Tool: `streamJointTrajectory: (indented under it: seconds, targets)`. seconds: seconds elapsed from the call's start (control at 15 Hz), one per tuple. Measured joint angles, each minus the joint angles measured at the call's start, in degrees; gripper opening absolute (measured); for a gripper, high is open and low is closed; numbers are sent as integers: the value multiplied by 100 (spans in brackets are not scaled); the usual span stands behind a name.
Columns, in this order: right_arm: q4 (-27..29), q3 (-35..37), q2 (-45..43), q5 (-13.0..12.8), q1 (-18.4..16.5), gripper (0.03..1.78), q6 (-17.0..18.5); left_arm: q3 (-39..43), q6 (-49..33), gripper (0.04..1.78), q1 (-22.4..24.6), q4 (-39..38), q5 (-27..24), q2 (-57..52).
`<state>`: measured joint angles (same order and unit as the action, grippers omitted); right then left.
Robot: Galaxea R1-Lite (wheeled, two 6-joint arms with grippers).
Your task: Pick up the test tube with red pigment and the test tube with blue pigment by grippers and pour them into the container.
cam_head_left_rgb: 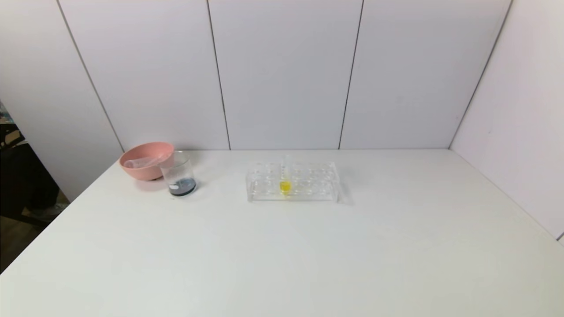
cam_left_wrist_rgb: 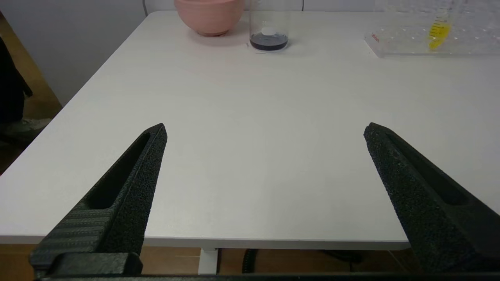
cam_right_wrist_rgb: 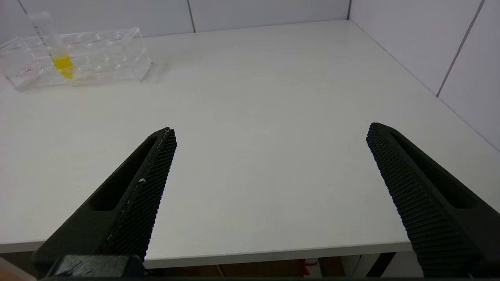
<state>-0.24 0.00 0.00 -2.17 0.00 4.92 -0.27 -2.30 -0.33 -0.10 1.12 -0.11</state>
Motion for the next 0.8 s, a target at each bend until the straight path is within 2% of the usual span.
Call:
streamJointTrajectory:
  seconds: [0.2,0.8]
  targets:
    - [0,0,0,0,0,177,2,22,-249,176,-5,-43,28,1]
    - [0,0,0,-2,0,177,2,24,-277,176,-5,-48,61,1]
